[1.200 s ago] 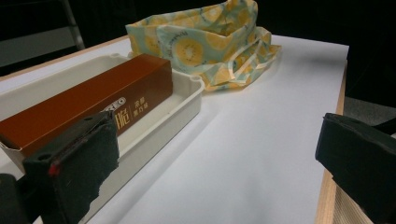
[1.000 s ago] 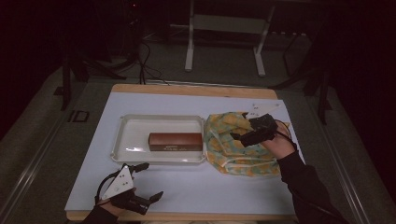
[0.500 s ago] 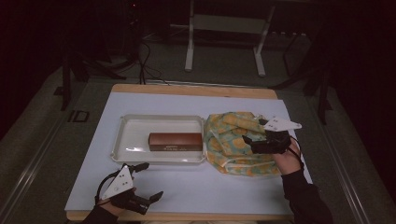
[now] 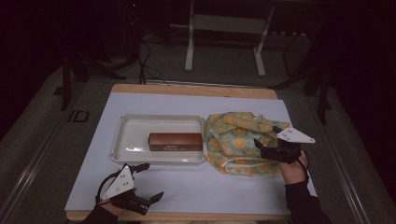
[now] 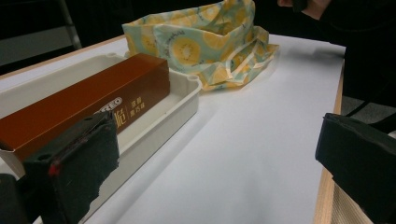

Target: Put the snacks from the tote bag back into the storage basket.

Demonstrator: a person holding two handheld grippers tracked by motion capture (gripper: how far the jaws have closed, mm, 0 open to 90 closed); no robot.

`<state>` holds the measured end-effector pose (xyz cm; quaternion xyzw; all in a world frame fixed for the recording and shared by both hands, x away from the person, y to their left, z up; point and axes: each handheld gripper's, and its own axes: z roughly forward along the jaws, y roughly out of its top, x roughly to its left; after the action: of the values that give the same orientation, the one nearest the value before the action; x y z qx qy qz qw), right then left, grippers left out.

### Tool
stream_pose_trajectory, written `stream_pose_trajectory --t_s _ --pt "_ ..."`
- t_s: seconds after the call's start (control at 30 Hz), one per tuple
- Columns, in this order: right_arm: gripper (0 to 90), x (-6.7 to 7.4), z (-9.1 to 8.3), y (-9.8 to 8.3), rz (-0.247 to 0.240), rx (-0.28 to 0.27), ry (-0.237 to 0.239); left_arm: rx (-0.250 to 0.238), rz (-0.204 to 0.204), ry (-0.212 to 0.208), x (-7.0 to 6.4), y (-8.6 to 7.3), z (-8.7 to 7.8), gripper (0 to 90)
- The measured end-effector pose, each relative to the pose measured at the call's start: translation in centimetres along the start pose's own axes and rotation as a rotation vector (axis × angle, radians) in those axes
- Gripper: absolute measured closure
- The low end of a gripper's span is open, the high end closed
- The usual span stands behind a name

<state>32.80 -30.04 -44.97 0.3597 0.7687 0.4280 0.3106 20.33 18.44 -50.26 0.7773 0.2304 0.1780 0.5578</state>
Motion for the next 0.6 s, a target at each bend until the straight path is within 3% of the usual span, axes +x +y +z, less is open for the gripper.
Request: stream_pose_trajectory --t_s 0.23,0.6 --pt "13.8 -0.6 -0.6 -1.5 0.047 -0.03 -0.055 -0.006 0.0 0.005 0.1 0.0 -0.1 0.0" --pt "13.9 -0.7 -0.6 -2.6 0.072 -0.028 -0.07 0.0 0.005 0.002 0.0 0.0 0.0 0.0"
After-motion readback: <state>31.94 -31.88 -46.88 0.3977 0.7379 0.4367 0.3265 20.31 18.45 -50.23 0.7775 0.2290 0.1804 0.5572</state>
